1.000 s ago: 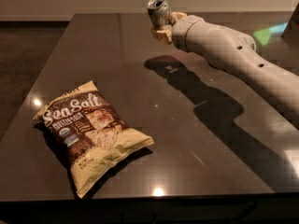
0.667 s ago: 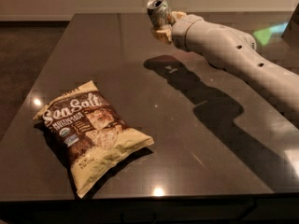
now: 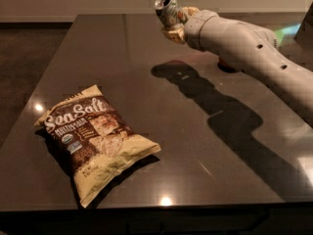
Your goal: Knock 7up can over
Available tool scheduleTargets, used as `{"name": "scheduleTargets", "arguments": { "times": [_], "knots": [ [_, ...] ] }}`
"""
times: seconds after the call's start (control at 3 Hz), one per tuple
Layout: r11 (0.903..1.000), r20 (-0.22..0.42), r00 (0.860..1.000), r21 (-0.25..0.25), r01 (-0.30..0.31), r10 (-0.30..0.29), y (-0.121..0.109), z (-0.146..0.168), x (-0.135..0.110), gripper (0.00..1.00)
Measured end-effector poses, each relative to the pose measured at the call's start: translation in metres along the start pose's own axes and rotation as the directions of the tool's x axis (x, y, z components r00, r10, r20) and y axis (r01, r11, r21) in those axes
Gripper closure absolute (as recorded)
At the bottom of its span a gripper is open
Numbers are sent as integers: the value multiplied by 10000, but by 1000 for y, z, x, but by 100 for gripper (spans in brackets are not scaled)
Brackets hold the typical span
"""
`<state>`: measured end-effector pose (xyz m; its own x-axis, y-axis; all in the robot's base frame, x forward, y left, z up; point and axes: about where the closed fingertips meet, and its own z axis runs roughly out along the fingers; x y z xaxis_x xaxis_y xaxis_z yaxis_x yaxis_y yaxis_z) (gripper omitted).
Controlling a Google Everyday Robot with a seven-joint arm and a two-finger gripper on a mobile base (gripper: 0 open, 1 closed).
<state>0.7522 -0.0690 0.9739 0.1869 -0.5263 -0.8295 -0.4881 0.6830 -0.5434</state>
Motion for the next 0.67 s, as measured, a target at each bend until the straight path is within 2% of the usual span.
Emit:
{"name": "scheduleTargets", "arguments": {
  "times": [0.33,0.67],
  "knots": [
    [9825,436,9819,354,1827,-1842,-13,-23,-10,100],
    [9521,858,9487,591,3000,-3042,-16,-34,-20,100]
  ]
}}
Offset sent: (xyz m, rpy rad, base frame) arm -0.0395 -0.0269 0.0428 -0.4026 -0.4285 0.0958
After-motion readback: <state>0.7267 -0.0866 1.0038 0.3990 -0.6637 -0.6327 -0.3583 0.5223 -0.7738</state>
